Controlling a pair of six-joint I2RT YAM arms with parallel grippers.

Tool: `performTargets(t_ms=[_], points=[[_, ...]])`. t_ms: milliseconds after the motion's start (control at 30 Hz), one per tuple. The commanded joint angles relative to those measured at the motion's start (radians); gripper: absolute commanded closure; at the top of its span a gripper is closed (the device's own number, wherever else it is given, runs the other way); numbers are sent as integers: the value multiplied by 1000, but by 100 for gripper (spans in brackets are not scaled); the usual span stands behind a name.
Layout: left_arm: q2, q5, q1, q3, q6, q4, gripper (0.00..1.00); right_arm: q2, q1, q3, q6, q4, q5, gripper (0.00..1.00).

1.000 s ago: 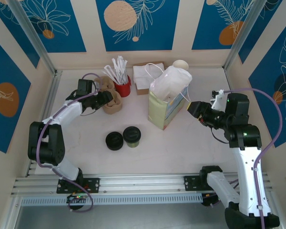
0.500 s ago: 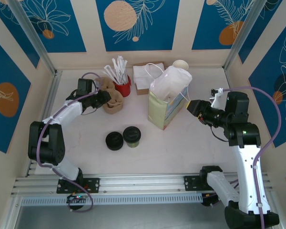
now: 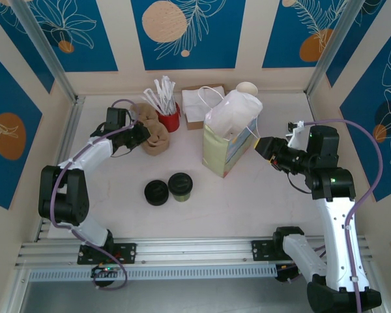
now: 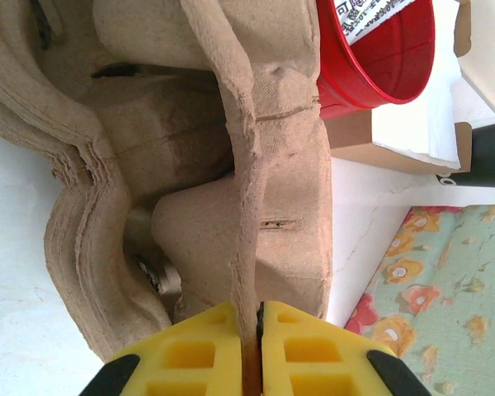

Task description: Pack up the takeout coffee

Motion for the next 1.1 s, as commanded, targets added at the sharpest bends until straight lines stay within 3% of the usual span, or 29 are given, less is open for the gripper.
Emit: performTargets(t_ms=[0, 733, 833, 1067], points=[[-49, 7, 14, 12, -4, 13, 90, 0, -5, -10, 6, 6, -28, 52], [-312, -99, 13, 101, 76, -200, 91, -10, -5, 11, 5, 26, -43, 52], [-353, -61, 13, 135, 94, -229, 91, -12, -3, 15, -4, 61, -77, 52], [-375, 166, -46, 263, 167, -281, 90, -37, 30, 18, 10, 170, -125, 52]])
